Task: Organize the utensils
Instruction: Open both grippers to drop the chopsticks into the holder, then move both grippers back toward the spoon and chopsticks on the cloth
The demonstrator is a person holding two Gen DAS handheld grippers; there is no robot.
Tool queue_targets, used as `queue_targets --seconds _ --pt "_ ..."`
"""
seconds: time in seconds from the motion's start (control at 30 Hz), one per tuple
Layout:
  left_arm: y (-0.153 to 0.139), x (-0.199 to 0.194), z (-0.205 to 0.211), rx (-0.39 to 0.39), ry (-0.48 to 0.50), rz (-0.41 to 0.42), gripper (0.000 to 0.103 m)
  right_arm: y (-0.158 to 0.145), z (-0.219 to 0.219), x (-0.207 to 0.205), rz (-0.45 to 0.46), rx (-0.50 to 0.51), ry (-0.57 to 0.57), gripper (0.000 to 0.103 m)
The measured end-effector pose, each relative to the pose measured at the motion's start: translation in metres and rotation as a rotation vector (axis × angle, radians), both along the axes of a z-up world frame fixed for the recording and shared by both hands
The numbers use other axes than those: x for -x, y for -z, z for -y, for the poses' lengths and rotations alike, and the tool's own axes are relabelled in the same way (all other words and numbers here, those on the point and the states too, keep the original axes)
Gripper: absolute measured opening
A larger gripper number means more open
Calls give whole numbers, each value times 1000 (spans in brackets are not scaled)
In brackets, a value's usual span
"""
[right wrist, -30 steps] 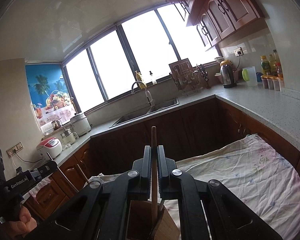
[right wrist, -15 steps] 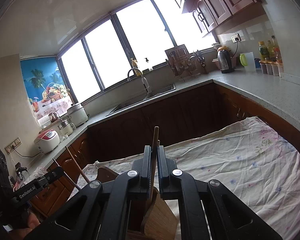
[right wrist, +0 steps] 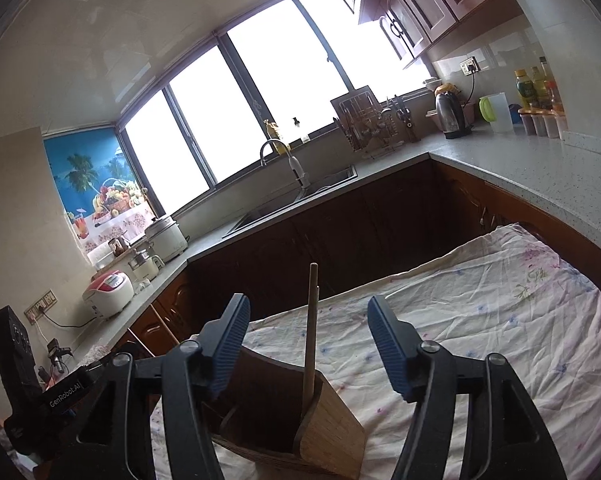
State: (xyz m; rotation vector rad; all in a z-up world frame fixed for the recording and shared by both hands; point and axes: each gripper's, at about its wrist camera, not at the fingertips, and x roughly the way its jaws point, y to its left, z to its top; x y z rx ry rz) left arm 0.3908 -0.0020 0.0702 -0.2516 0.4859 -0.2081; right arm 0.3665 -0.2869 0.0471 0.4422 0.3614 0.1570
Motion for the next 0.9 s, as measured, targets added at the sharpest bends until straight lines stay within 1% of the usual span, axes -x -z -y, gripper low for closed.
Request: queue_targets --seconds 0.07,0.1,0.17,0.23,0.37,0.67,0.9 --pt "0 8 -5 -11 -16 -14 73 -4 3 10 11 -5 1 75" --pt "0 14 -8 -5 -19 -14 76 -6 5 14 13 -9 -1 82" --pt "1 26 -14 -2 -23 -18 77 -7 9 25 11 -19 -4 87" --pt "4 37 -19 -10 -32 -37 79 -7 12 36 2 -29 -13 88" --pt "12 62 -26 -4 -24 -82 80 -4 16 61 -23 -29 -28 88" --pt "34 122 -27 -5 -1 -151 80 8 20 129 -70 -10 -39 88" --pt "50 158 -23 -21 28 -192 80 24 20 180 -110 46 -25 88"
